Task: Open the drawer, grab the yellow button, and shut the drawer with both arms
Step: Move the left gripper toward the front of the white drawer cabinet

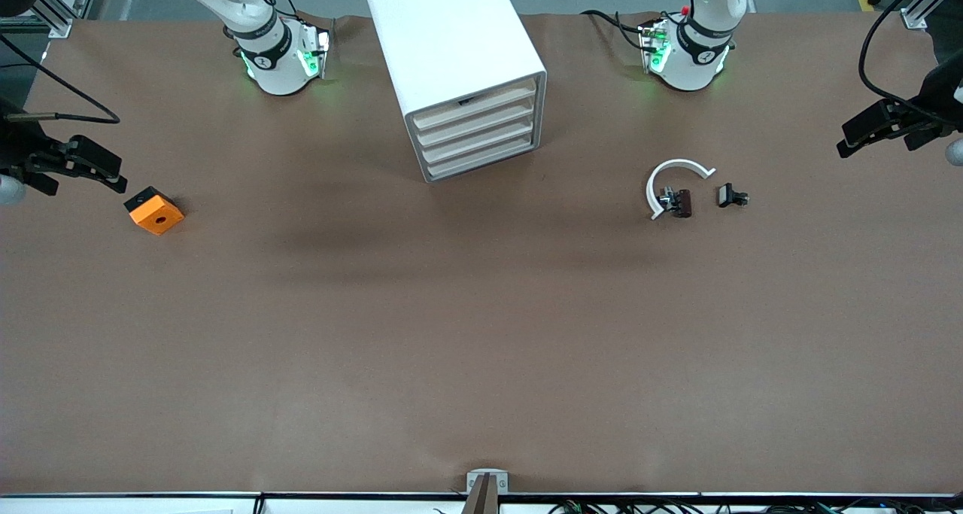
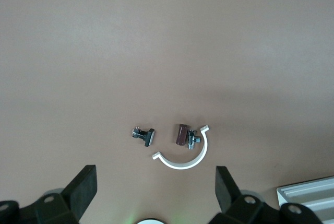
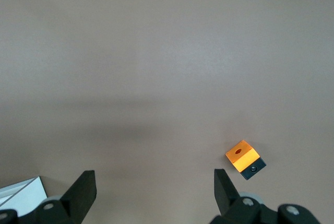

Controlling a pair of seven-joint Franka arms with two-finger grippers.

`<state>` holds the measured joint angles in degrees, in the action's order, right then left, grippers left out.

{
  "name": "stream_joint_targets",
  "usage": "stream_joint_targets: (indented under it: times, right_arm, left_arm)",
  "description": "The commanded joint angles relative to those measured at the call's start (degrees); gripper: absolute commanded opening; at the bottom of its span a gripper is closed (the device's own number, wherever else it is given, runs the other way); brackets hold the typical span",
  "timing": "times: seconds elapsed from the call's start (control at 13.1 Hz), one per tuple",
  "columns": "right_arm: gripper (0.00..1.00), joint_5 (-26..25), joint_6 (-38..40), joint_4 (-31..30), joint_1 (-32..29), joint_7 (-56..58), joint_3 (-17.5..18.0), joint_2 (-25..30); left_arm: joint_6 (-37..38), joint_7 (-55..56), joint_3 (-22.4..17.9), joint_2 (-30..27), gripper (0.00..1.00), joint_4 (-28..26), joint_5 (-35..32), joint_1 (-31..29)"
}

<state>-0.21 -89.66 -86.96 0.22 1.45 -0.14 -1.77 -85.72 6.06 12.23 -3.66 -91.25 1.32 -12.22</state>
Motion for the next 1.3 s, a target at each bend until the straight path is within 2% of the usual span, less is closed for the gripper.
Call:
stream_joint_targets:
  times: [0.0, 0.23, 0.76, 1.07, 1.22]
  right_arm:
    - [1.00, -0.8, 0.6, 1.3, -1.1, 0.1, 0.8, -0.7]
    - [1.00, -0.7, 0.5, 1.3, -1.1, 0.1, 0.8, -1.0]
    - [1.00, -0.3, 0.6, 1.3, -1.0, 0.1, 0.8, -1.1]
    - [1.00, -0.5, 0.5, 1.3, -0.9, 0.1, 0.8, -1.3]
    - [1.00, -0.5, 0.6, 1.3, -0.9, 0.1, 0.8, -1.3]
  left_arm:
    - [2.2, -1.1, 0.6, 0.1, 1.00, 1.0, -1.3, -0.2]
    - [2.2, -0.7, 1.0, 0.3, 1.00, 1.2, -1.4, -0.2]
    - [2.1, 2.4, 1.1, 7.3, 1.00, 2.2, 0.9, 0.6]
    - [0.5, 18.8, 4.3, 13.1, 1.00, 2.0, 2.4, 1.1]
    - [0.4, 23.5, 5.6, 15.6, 1.00, 2.0, 2.3, 1.2]
